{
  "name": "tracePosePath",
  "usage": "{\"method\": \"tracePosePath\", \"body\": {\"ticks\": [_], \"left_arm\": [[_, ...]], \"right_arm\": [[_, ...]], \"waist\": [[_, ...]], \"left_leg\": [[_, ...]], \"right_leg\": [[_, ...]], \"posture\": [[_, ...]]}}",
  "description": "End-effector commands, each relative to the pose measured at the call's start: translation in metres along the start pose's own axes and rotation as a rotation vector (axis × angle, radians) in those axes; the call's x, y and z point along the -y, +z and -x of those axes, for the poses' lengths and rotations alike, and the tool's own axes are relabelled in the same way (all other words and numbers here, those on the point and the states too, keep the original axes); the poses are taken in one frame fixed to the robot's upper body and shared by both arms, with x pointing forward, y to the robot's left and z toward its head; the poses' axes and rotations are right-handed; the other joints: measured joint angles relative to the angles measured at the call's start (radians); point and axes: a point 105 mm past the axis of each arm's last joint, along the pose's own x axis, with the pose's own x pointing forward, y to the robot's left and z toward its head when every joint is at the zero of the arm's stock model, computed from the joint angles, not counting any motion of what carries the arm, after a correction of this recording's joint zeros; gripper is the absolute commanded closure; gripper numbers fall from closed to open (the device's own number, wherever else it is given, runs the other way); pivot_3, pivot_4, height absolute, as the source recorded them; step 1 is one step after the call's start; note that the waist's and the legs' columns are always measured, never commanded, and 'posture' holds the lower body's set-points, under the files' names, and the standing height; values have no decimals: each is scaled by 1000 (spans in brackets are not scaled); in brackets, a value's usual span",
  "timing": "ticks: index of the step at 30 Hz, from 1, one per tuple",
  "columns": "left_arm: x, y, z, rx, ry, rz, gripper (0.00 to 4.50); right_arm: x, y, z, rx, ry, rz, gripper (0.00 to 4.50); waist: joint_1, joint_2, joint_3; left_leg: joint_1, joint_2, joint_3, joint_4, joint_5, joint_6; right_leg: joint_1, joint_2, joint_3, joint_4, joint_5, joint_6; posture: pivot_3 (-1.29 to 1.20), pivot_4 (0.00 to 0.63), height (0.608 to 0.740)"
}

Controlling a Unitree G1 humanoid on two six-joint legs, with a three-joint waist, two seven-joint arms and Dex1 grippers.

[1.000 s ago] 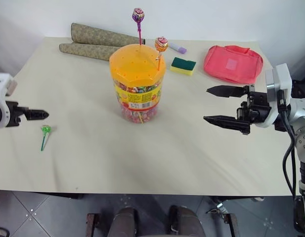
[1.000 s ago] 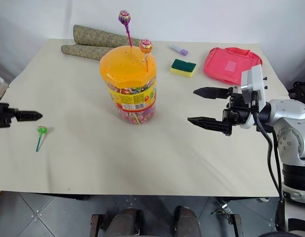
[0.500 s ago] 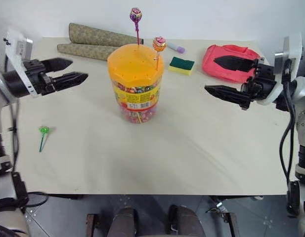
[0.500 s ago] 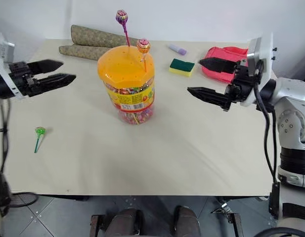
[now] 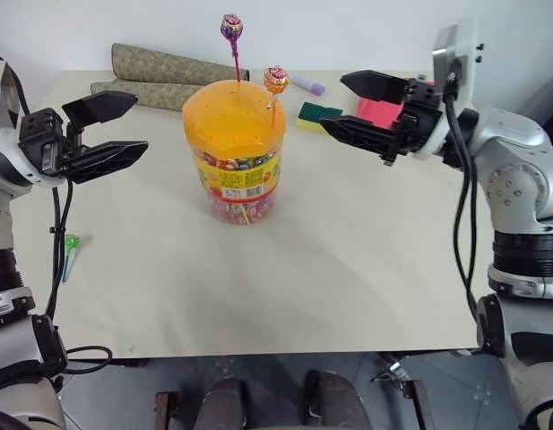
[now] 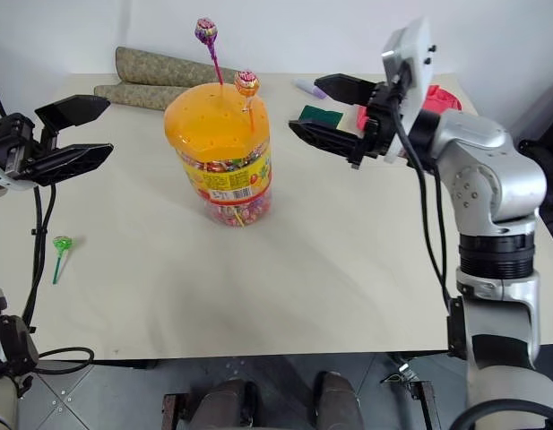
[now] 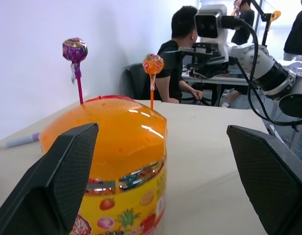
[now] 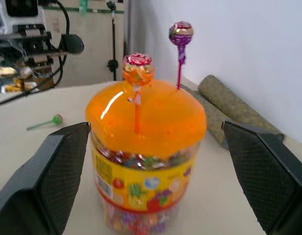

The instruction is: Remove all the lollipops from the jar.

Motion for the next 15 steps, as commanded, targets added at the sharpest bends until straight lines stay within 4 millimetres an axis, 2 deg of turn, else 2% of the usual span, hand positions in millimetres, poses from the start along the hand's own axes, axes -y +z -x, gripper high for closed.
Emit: {"method": "tracePosePath", "body": {"ticks": [1, 7, 12, 15], "left_arm": [[5, 16, 10, 3, 13, -66, 30], [3, 19, 33, -43, 123, -93, 30], [5, 23, 56, -75, 204, -107, 30], [7, 21, 63, -93, 225, -104, 30]], "right_arm": [[-3, 3, -15, 2, 40, 1, 0], [-8, 5, -45, 40, 109, -16, 0], [-6, 9, -60, 63, 131, -12, 0], [-4, 13, -64, 77, 135, -8, 0]], "waist": [[-5, 0, 0], [-14, 0, 0], [-20, 0, 0], [-19, 0, 0]], "left_leg": [[0, 0, 0, 0, 0, 0], [0, 0, -1, -1, 0, 0], [0, 0, -1, -2, 0, 0], [0, 0, -1, -2, 0, 0]], "right_leg": [[0, 0, 0, 0, 0, 0], [0, 0, 0, 0, 0, 0], [-1, 0, 0, 0, 0, 0], [-1, 0, 0, 0, 0, 0]], "posture": [[0, 150, 740], [0, 150, 740], [0, 150, 740], [0, 150, 740]]}}
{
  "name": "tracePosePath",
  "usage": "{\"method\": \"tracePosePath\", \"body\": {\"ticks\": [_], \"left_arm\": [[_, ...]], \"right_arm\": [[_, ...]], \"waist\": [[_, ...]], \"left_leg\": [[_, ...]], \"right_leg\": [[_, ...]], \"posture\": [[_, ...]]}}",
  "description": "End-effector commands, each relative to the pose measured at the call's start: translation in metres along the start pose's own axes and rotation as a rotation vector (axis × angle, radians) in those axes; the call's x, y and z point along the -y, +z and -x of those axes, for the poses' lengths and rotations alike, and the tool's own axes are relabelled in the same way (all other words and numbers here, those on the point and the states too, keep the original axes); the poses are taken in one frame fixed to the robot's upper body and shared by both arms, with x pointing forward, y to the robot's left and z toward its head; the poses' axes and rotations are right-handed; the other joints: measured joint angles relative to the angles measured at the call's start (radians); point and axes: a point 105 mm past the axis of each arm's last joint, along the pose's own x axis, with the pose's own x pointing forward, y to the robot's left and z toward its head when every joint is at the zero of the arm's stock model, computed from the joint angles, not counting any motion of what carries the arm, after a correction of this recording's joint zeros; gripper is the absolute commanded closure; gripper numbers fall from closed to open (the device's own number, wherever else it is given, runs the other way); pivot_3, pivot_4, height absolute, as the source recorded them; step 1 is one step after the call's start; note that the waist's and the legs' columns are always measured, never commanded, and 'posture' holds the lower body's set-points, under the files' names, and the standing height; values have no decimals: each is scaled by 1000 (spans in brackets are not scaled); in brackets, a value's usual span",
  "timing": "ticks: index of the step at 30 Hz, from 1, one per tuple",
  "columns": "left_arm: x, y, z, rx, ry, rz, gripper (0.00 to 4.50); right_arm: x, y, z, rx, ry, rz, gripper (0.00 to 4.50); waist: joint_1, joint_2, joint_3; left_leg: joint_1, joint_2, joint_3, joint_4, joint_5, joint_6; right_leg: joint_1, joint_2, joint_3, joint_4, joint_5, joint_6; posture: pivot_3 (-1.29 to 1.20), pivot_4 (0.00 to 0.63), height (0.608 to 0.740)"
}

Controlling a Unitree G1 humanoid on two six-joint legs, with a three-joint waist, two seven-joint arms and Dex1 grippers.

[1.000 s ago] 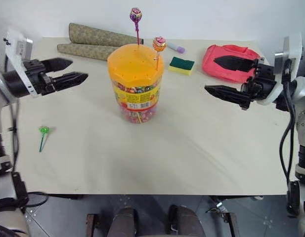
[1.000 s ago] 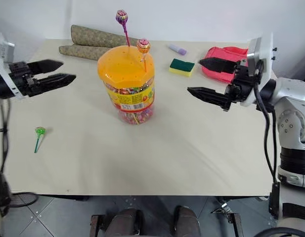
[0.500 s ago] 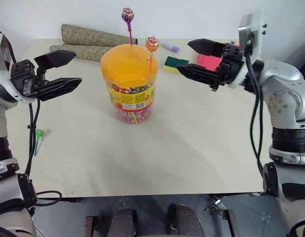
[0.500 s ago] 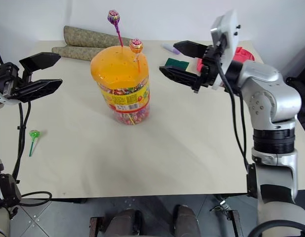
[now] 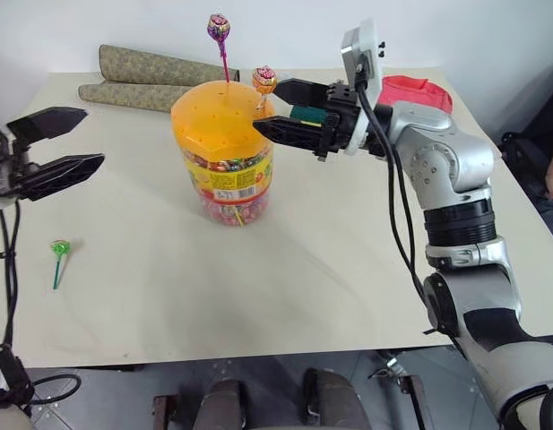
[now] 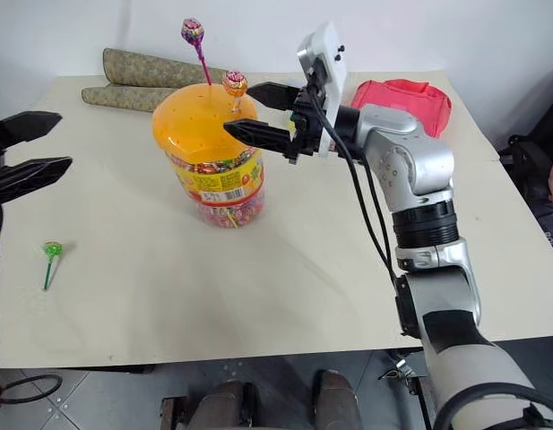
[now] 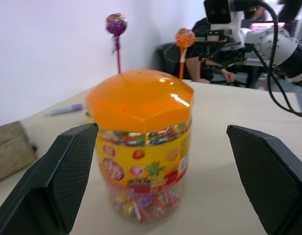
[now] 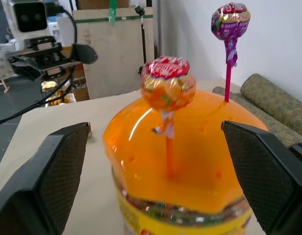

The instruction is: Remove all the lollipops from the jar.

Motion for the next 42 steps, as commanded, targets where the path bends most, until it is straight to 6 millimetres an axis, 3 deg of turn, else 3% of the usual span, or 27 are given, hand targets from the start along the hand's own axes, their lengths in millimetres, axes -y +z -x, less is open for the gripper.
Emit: {"method": "tracePosePath", "body": {"ticks": [1, 4, 14, 24, 29, 36, 42], "left_arm": [[2, 13, 10, 6, 20, -57, 30], [4, 11, 16, 4, 27, -56, 0], [6, 1, 27, -13, 9, -37, 0], [8, -15, 33, 22, 12, 23, 0], [11, -18, 30, 42, -16, 41, 0], [13, -21, 28, 64, -39, 52, 0], [11, -17, 27, 125, -25, 59, 0]], "right_arm": [[-2, 21, -5, 47, 24, 63, 0], [-1, 26, -8, 78, 28, 50, 567], [1, 37, -11, 108, 14, 50, 3645], [3, 83, -4, 223, -68, 117, 3643], [11, 93, 20, 172, -175, 139, 3643], [26, 61, 77, -104, -381, 43, 3643], [29, -23, 139, -389, -598, -110, 3643]], "waist": [[3, 0, 0], [5, 0, 0], [1, 0, 0], [1, 0, 0], [4, 1, 0], [8, 0, 0], [10, 0, 0]], "left_leg": [[0, 0, 0, 0, 0, 0], [0, 0, 0, 0, 0, 0], [0, 0, 0, 0, 0, 0], [0, 0, 0, 0, 0, 0], [0, 0, 0, -1, 0, 0], [-1, 0, 1, -1, 0, 0], [-1, 0, 2, -1, 0, 0]], "right_leg": [[0, 0, 0, 0, 0, 0], [0, 0, 0, 0, 0, 0], [0, 0, 0, 0, 0, 0], [-1, 0, 0, 0, 0, 0], [-1, 0, 0, 0, 0, 0], [-1, 0, 0, 0, 0, 0], [-1, 0, 1, -1, 0, 0]], "posture": [[0, 150, 740], [0, 150, 740], [0, 150, 740], [0, 150, 740], [0, 150, 740], [0, 150, 740], [0, 150, 740]]}}
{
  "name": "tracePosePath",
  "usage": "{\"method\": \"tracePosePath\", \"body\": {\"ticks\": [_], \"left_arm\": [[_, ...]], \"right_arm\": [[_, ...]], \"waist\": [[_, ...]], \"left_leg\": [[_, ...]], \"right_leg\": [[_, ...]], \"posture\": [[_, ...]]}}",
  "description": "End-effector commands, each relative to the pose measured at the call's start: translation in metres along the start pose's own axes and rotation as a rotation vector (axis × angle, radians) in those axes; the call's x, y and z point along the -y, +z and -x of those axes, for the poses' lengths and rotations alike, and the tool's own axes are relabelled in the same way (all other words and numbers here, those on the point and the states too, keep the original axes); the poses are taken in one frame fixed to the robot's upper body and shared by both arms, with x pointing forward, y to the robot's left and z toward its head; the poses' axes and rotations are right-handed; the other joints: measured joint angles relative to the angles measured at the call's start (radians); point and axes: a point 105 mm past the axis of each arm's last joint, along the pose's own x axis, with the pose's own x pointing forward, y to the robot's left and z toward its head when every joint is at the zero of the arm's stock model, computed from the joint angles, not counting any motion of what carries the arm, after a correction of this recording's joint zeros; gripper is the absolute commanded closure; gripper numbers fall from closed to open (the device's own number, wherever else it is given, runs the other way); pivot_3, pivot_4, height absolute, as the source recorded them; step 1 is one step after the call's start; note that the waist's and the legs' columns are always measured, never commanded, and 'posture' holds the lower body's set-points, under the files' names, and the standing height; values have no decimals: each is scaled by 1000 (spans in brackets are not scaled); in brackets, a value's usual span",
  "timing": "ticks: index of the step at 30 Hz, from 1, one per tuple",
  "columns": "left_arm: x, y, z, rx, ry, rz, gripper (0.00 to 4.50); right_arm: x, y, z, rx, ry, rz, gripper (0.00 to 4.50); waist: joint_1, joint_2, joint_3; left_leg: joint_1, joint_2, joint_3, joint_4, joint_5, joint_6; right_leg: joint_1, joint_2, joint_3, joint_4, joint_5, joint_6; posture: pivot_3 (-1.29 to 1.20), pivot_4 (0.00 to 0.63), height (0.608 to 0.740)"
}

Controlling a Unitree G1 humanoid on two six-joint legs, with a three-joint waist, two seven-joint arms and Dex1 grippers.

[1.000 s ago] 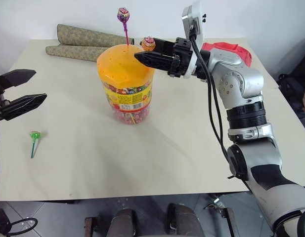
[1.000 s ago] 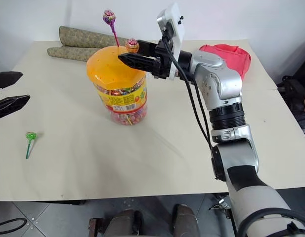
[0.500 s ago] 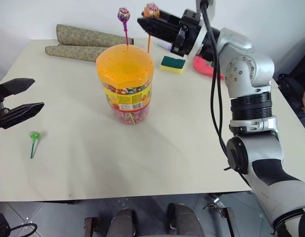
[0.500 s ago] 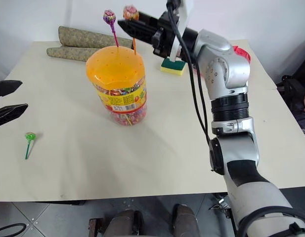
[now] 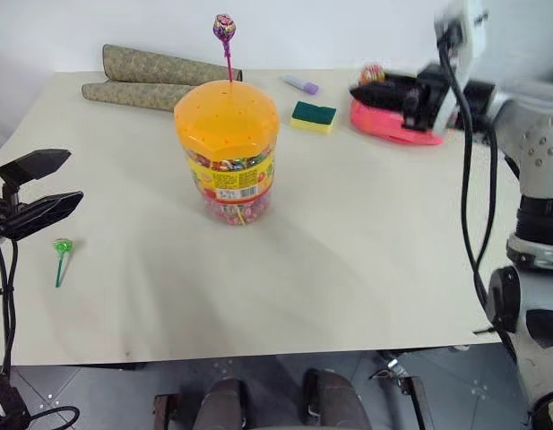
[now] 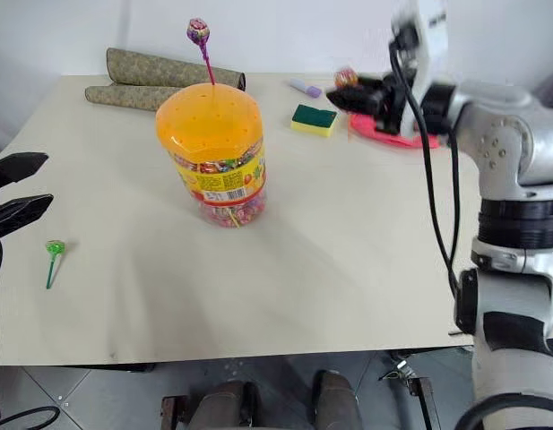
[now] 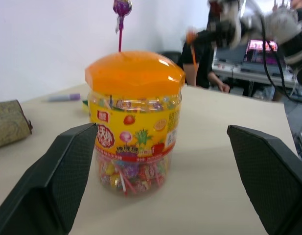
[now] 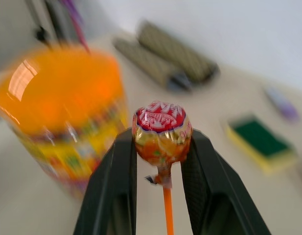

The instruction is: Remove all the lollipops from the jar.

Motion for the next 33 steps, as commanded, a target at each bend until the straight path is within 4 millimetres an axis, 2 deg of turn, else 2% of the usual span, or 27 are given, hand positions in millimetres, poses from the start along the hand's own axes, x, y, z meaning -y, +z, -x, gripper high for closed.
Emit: {"method": "tracePosePath", "body": {"ticks": [1, 4, 7, 9, 12, 16, 23, 27, 29, 33], "left_arm": [[1, 13, 1, 38, 5, -41, 0], [-2, 14, 3, 35, 36, -45, 0], [-6, 13, 5, 23, 77, -46, 0], [-7, 13, 5, 16, 96, -46, 0], [-7, 14, 5, 12, 101, -47, 0], [-6, 13, 6, 4, 105, -45, 0], [-4, 10, 7, -4, 113, -37, 0], [-3, 9, 7, -4, 113, -35, 0], [-3, 9, 8, -2, 114, -35, 0], [-2, 9, 9, 0, 116, -35, 0]], "right_arm": [[9, -35, 12, -108, -101, -31, 3643], [20, -81, 18, -232, -198, -78, 3643], [28, -115, 22, -322, -259, -117, 3643], [30, -132, 23, -363, -275, -122, 3643], [32, -145, 20, -380, -288, -144, 3643], [36, -153, 17, -386, -304, -164, 3643], [34, -155, 14, -394, -297, -167, 1267], [32, -143, 20, -372, -282, -136, 25], [29, -135, 22, -353, -266, -121, 25], [12, -98, 30, -282, -158, -44, 25]], "waist": [[0, 0, 0], [-1, 0, 0], [-1, 0, 0], [0, 0, 0], [0, 0, 0], [0, 0, 0], [1, 0, 0], [1, 0, 0], [1, 0, 0], [2, 0, 0]], "left_leg": [[0, 0, 0, 0, 0, 0], [0, 0, 1, 0, 0, 0], [0, 0, 3, 0, 0, 0], [0, 0, 4, 0, 0, 0], [0, 0, 4, 0, 0, 0], [0, 0, 4, 0, 0, 0], [0, 0, 4, 0, 0, 0], [0, 0, 4, 0, 0, 0], [0, 0, 5, 0, 0, 0], [0, 0, 5, 0, 0, 0]], "right_leg": [[0, 0, 0, 0, 0, 0], [0, 0, 0, 0, 0, 0], [-1, 0, 1, 0, 0, 0], [-2, 0, 2, 0, 0, 0], [-2, 0, 3, 0, 0, 0], [-2, 0, 3, 0, 0, 0], [-2, 0, 3, 0, 0, 0], [-2, 0, 4, 0, 0, 0], [-3, 0, 4, 0, 0, 0], [-3, 0, 4, 0, 0, 0]], "posture": [[0, 150, 740], [0, 150, 740], [0, 150, 740], [0, 150, 740], [0, 150, 740], [0, 150, 740], [0, 150, 740], [0, 150, 740], [0, 150, 740], [0, 150, 740]]}}
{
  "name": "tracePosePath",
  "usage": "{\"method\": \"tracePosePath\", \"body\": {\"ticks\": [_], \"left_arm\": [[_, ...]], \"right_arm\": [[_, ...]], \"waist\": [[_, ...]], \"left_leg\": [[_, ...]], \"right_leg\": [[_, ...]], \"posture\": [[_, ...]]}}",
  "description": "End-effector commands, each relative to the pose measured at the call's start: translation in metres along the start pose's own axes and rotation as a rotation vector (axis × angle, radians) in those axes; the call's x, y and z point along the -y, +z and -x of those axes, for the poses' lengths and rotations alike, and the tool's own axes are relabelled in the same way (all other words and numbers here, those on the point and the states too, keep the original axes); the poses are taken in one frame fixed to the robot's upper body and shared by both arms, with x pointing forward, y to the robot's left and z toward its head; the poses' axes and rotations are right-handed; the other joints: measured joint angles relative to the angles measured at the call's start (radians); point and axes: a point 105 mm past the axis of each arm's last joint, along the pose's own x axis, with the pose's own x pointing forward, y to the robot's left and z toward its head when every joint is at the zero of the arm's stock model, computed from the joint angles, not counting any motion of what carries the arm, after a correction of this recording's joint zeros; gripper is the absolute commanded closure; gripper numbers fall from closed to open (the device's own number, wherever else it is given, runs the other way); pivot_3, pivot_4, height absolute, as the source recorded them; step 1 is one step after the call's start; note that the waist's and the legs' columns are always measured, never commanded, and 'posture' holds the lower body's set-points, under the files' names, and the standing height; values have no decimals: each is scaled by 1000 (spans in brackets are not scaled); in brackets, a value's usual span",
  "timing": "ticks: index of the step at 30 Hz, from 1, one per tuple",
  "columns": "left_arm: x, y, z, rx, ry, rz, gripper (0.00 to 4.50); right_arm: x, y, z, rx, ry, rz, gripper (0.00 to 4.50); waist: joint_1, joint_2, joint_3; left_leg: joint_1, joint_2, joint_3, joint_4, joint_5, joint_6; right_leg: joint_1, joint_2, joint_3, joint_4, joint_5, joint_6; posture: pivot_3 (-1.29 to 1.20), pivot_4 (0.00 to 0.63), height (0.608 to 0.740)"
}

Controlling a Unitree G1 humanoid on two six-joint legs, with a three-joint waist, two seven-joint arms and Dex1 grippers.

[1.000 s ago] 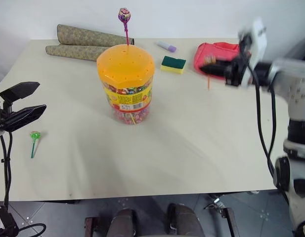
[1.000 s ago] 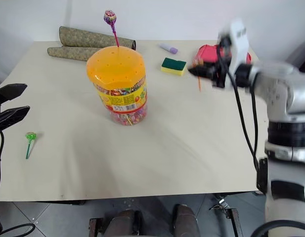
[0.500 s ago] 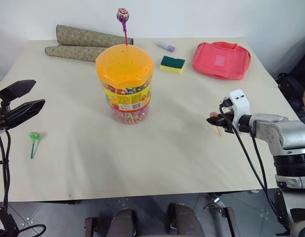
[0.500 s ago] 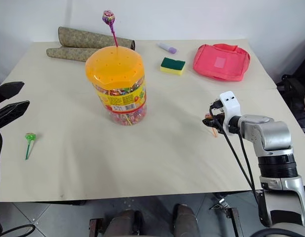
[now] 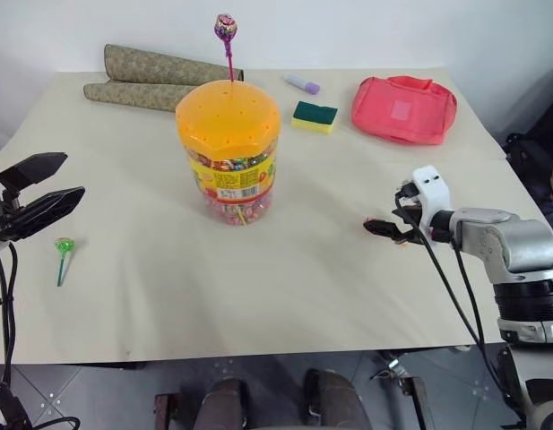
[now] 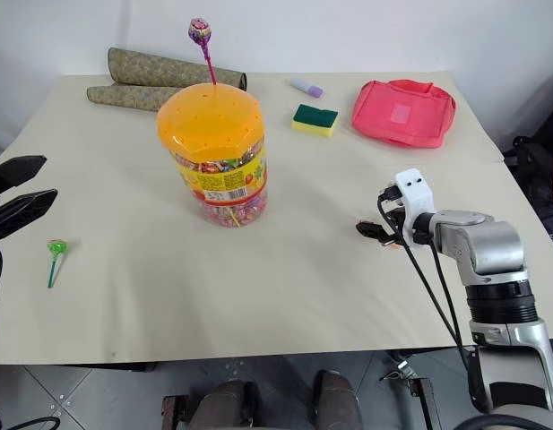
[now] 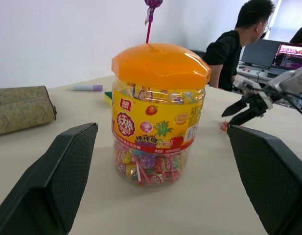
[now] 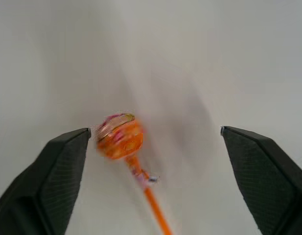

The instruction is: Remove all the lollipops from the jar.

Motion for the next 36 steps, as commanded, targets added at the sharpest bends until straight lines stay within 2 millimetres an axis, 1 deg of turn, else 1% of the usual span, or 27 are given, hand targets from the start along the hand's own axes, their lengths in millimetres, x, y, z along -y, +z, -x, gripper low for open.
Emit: {"method": "tracePosePath", "body": {"ticks": [1, 4, 8, 12, 16, 21, 25, 27, 29, 31, 36], "left_arm": [[4, 16, 3, 32, -7, -55, 0], [4, 18, 2, 35, -11, -60, 0], [3, 20, 0, 45, -17, -72, 0], [3, 22, -2, 60, -15, -83, 0], [3, 24, -4, 73, -17, -88, 0], [-1, 25, -10, 76, -16, -85, 0], [0, 28, -11, 80, -24, -96, 0], [0, 29, -12, 83, -22, -99, 0], [0, 28, -11, 79, -13, -99, 0], [2, 28, -10, 78, -9, -101, 0], [3, 29, -7, 74, 4, -106, 0]], "right_arm": [[-21, 47, 32, 147, 105, 118, 25], [-47, 82, 51, 257, 237, 206, 25], [-63, 121, 56, 378, 313, 293, 25], [-76, 157, 50, 498, 381, 339, 25], [-90, 183, 34, 588, 458, 375, 25], [-106, 206, 12, 616, 552, 374, 25], [-120, 224, 6, 668, 618, 352, 25], [-128, 229, 1, 676, 642, 343, 25], [-141, 233, -7, 677, 666, 348, 25], [-152, 241, -10, 693, 691, 334, 25], [-170, 251, -19, 706, 704, 328, 25]], "waist": [[0, 0, 0], [-2, 0, 0], [-3, 0, 0], [-4, 0, 0], [-5, 0, 0], [-9, 0, 0], [-18, 0, 0], [-26, 0, 0], [-34, 0, 0], [-38, 0, 0], [-56, 0, 0]], "left_leg": [[0, 0, 0, 0, 0, 0], [0, 0, 0, 0, 0, 0], [1, 1, 2, -1, 0, 0], [1, 1, 3, 0, 0, 0], [0, 0, 4, 0, 0, 0], [-1, 0, 5, 0, 0, 0], [-1, 0, 5, 0, 0, 0], [-1, 0, 5, -1, 0, 0], [-1, 0, 4, -1, 0, 0], [-1, 1, 4, -1, 0, 0], [-1, 1, 4, -3, 0, 0]], "right_leg": [[0, 0, 0, 0, 0, 0], [0, 0, 0, 0, 0, 0], [-1, 1, 2, 0, 0, 0], [-2, 1, 2, 1, 0, 0], [-4, 1, 4, 2, 0, 0], [-6, 1, 5, 3, 0, 0], [-7, 1, 4, 3, 0, 0], [-7, 1, 4, 3, 0, 0], [-7, 1, 4, 4, 0, 0], [-7, 1, 4, 4, 0, 0], [-7, 1, 5, 4, 0, 0]], "posture": [[0, 150, 740], [0, 150, 740], [0, 150, 740], [0, 150, 740], [0, 150, 740], [0, 150, 740], [0, 150, 740], [0, 150, 740], [0, 150, 740], [0, 150, 740], [0, 150, 740]]}}
